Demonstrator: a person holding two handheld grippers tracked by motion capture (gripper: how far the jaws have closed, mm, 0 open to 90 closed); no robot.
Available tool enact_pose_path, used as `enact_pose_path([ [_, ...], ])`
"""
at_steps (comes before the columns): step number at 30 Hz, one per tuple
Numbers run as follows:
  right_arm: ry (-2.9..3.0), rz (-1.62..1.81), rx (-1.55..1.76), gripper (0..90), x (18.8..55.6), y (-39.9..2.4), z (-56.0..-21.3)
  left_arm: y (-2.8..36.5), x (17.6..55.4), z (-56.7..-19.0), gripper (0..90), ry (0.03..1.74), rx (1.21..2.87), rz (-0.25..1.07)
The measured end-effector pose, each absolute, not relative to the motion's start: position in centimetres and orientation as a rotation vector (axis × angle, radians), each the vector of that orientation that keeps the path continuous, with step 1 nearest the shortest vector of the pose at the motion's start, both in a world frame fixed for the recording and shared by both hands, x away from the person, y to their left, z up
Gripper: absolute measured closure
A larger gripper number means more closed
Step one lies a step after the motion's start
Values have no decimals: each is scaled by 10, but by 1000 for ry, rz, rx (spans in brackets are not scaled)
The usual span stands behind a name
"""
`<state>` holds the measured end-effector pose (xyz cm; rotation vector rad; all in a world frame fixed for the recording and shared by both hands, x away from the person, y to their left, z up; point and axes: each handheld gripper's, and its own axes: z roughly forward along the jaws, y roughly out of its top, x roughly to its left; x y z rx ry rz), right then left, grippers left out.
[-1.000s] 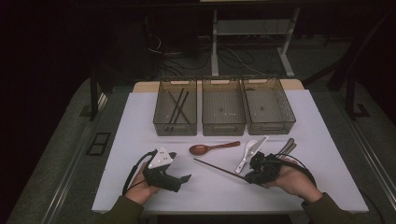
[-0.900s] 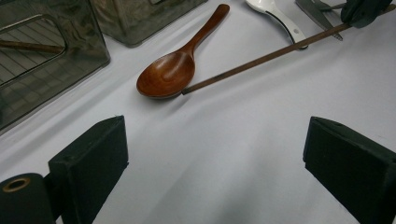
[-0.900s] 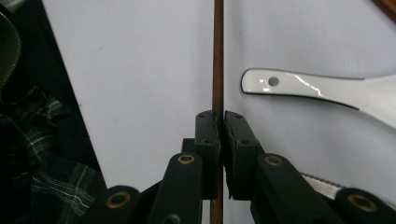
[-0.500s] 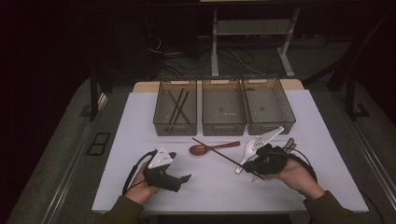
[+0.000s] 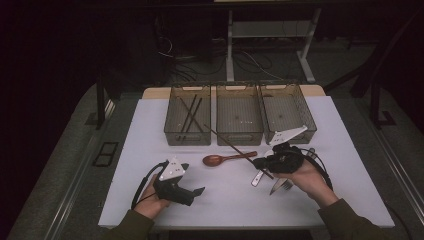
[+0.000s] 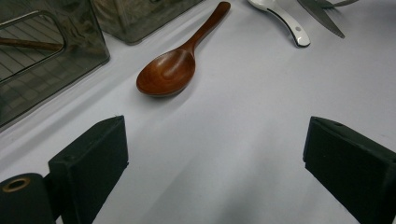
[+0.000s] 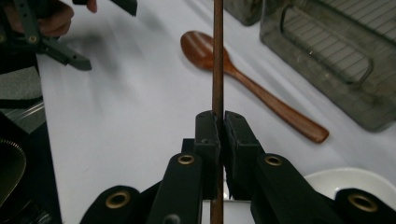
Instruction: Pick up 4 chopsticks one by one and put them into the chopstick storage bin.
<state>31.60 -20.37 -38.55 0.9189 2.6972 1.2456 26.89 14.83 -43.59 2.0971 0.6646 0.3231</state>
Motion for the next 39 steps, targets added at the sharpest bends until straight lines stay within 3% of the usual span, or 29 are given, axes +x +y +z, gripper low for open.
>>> enact_pose_path([
  [39,2483,1415,955,841,388,-136,-351,149,269,-436,56,665,2087,315],
])
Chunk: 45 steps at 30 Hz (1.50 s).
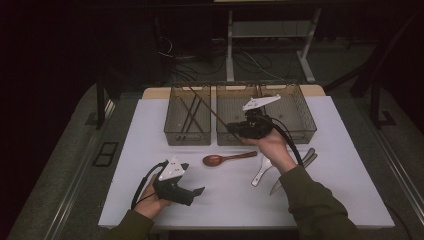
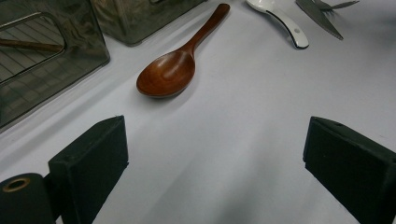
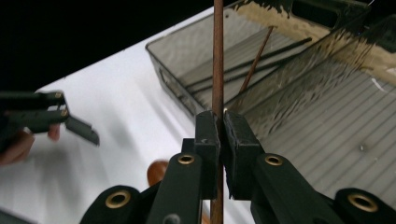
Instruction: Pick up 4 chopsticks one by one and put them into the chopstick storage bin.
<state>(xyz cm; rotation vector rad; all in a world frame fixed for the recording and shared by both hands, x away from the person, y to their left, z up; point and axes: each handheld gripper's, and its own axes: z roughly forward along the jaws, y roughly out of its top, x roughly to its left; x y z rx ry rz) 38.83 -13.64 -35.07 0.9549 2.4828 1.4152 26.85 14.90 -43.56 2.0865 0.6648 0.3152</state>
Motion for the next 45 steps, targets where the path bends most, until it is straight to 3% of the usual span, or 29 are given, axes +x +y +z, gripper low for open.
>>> enact_pose_path([
  [27,2405,1389,1110,840,457,-45,-359,147,268,-434,56,655,2070,300],
  [45,2477,1259,1151,840,463,-17,-385,145,268,-435,56,640,2073,292],
])
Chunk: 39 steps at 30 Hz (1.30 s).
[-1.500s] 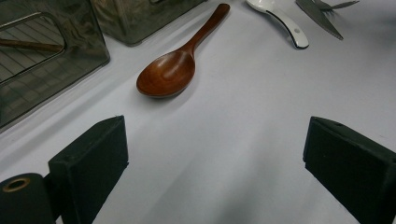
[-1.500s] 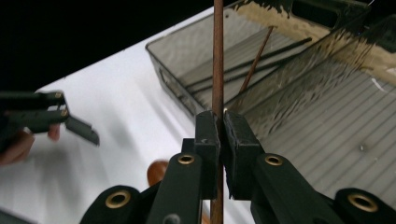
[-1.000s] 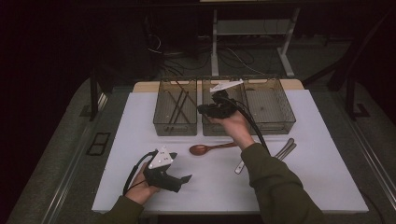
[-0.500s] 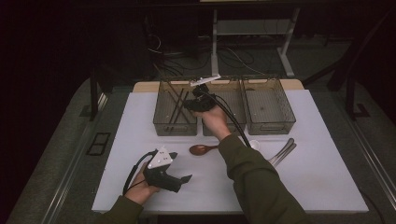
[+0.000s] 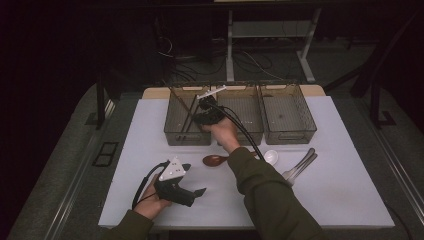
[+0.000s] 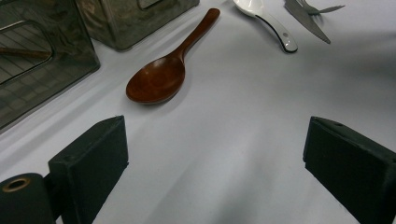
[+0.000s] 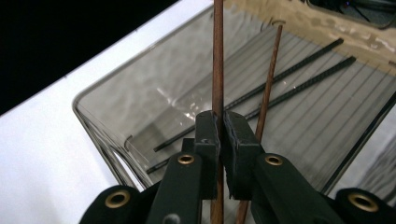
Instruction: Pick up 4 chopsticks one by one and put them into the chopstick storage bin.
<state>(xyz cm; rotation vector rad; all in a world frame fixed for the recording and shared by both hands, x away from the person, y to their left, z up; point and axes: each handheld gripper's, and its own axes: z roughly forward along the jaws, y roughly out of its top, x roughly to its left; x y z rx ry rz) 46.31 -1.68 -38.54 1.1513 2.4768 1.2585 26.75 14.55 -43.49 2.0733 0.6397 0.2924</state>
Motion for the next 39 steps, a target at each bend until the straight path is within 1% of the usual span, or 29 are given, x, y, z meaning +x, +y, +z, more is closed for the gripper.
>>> enact_pose_path([
  [7,2515,1164,1174,830,461,-11,-392,145,267,-435,56,641,2073,291],
  [8,2515,1151,1178,816,461,-11,-393,145,267,-435,55,640,2074,292],
  [17,2507,1173,1167,635,460,-13,-389,145,268,-435,56,639,2075,292],
  [21,2510,1195,1150,535,458,-16,-385,146,268,-435,56,636,2077,295],
  [24,2509,1220,1130,491,455,-20,-381,146,268,-435,56,637,2077,296],
  [30,2499,1286,1093,440,448,-38,-375,146,268,-435,56,633,2087,292],
  [39,2483,1398,1010,396,432,-74,-362,147,268,-435,55,636,2090,296],
])
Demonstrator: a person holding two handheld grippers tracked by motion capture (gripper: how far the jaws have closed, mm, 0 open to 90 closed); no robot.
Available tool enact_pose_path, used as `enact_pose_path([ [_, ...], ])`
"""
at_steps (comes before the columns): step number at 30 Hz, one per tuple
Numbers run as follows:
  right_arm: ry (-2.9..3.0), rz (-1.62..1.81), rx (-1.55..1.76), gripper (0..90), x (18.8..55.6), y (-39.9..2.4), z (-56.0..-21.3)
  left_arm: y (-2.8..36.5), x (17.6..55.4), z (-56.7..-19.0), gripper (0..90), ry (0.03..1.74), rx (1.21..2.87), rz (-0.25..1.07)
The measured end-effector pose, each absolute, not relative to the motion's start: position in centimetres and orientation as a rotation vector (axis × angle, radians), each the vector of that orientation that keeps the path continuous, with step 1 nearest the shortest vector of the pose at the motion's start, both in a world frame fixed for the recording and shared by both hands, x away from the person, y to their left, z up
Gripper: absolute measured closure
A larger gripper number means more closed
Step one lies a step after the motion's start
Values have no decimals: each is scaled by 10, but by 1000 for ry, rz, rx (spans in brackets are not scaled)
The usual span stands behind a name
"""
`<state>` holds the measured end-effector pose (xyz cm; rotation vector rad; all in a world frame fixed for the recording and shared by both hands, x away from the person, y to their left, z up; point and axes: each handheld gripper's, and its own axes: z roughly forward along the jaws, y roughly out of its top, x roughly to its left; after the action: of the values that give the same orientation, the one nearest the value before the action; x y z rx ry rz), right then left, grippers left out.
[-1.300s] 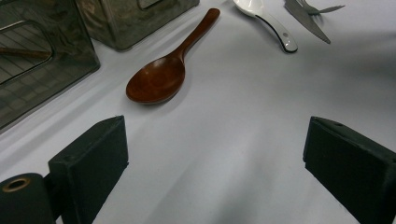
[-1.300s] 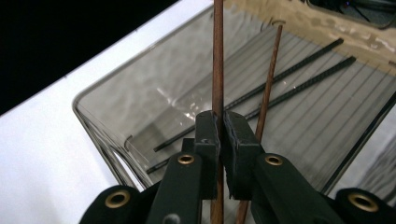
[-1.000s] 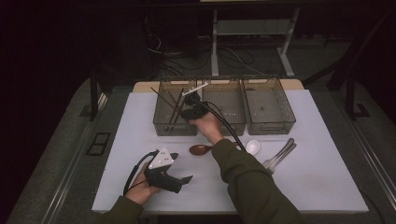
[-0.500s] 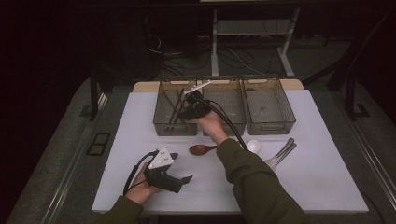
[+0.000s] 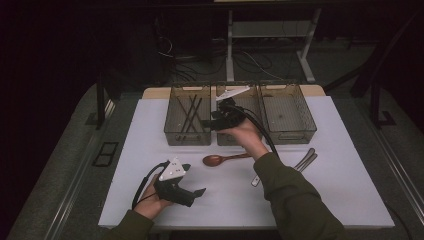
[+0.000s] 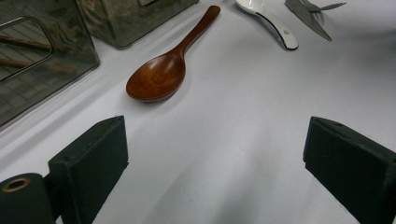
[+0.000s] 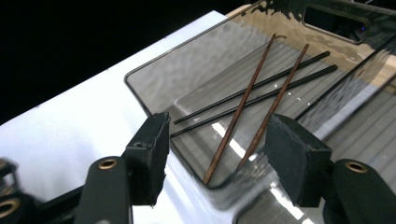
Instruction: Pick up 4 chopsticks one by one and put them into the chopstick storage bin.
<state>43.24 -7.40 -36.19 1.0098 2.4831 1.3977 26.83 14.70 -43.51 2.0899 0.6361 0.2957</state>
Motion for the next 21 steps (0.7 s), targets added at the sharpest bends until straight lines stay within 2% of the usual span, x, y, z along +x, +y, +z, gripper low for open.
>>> enact_pose_path([
  [11,2484,1461,928,376,405,-113,-353,148,268,-435,56,648,2088,295],
  [21,2473,1471,918,342,376,-153,-360,148,268,-436,55,654,2092,300],
])
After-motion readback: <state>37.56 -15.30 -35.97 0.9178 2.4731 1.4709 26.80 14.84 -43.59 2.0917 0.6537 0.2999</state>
